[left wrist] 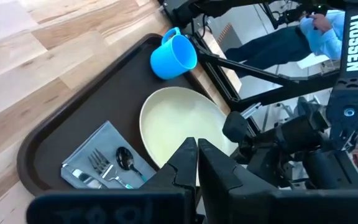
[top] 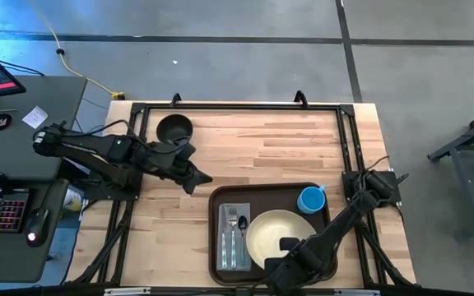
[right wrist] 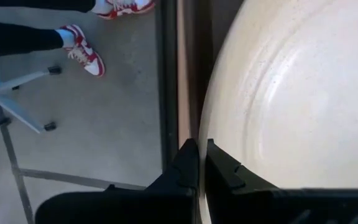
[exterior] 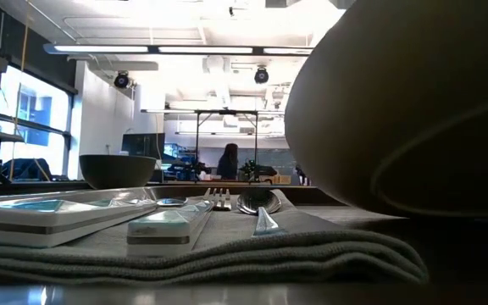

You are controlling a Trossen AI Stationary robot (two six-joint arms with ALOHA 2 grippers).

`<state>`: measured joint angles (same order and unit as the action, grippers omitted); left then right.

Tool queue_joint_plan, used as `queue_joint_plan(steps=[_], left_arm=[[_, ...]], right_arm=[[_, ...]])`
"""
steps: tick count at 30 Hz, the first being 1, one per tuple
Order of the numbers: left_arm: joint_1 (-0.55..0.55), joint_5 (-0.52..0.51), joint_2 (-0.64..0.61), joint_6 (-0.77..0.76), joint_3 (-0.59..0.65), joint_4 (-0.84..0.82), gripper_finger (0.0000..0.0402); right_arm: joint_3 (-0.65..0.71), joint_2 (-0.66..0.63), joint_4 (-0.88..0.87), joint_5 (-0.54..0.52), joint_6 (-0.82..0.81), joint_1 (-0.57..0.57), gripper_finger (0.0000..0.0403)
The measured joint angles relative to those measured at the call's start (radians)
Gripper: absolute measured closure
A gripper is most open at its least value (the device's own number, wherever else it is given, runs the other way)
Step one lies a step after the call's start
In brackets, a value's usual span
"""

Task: Set up tray
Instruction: Put the white plate on the brown tray to the right side of the blue spoon

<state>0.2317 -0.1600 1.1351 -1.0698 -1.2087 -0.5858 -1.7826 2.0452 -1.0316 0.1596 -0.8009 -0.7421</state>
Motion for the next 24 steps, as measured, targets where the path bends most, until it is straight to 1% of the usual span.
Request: queue_joint_plan(steps=[2,5,9,12,19,24], left_arm=[[0.000,0.000,0.000,0.000,0.000,0.001,0.0351],[0.000,0.000,0.000,-0.001,0.000,0.006,0.0351],[0.000,0.001,0.000,-0.009,0.000,0.015,0.0351],[0.000,0.001,0.000,-0.012,0.000,0.015,0.0351],[0.000,0.001,0.000,-0.017,0.000,0.015,0.0351],[0.000,0.001,0.000,-0.020,0.000,0.016,0.0351]], right_arm=[[0.031,0.000,0.054,0.014,-0.018,-0.005,0.0403],[0.112,0.000,0.149,0.069,-0.048,-0.016,0.0402],[0.197,0.000,0.240,0.082,-0.120,-0.032,0.0402],[0.237,0.000,0.293,0.083,-0.140,-0.042,0.0401],[0.276,-0.001,0.324,0.082,-0.140,-0.044,0.0401],[0.291,-0.002,0.331,0.063,-0.117,-0.034,0.0402]])
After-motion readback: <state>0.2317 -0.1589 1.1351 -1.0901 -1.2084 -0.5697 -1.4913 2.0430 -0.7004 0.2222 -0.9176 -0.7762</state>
